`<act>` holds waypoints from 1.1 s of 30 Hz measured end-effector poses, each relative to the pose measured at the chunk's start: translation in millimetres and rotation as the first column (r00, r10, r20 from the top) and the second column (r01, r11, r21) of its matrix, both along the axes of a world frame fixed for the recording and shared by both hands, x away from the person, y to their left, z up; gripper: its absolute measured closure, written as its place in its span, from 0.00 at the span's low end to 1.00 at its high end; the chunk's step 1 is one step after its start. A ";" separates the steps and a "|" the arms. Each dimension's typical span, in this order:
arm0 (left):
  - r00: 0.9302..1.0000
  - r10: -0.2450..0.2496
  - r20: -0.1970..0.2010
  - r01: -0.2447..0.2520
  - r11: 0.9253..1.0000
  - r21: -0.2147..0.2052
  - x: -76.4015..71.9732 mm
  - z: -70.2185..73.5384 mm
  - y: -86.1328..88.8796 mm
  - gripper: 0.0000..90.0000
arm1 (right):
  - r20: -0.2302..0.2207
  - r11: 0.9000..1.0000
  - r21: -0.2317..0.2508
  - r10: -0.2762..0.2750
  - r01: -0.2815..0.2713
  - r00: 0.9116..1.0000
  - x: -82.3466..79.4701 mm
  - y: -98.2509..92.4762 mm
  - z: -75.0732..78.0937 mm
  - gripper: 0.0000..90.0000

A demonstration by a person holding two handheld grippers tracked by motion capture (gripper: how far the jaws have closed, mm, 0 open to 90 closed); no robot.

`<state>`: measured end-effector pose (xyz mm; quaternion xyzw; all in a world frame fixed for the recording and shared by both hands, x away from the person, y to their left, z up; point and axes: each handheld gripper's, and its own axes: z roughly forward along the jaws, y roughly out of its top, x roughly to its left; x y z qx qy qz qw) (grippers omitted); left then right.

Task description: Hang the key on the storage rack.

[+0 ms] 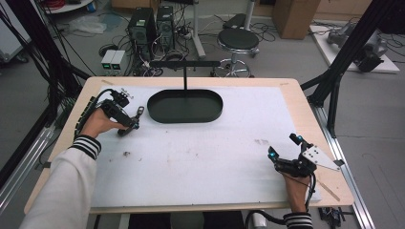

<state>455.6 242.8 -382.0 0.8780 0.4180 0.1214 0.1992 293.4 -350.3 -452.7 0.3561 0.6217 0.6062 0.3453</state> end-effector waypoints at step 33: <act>0.989 0.087 -0.123 -0.074 0.992 0.107 12.7 -23.4 -5.2 0.27 | 0.004 1.000 0.000 0.003 -0.003 1.000 0.6 -0.5 0.0 0.00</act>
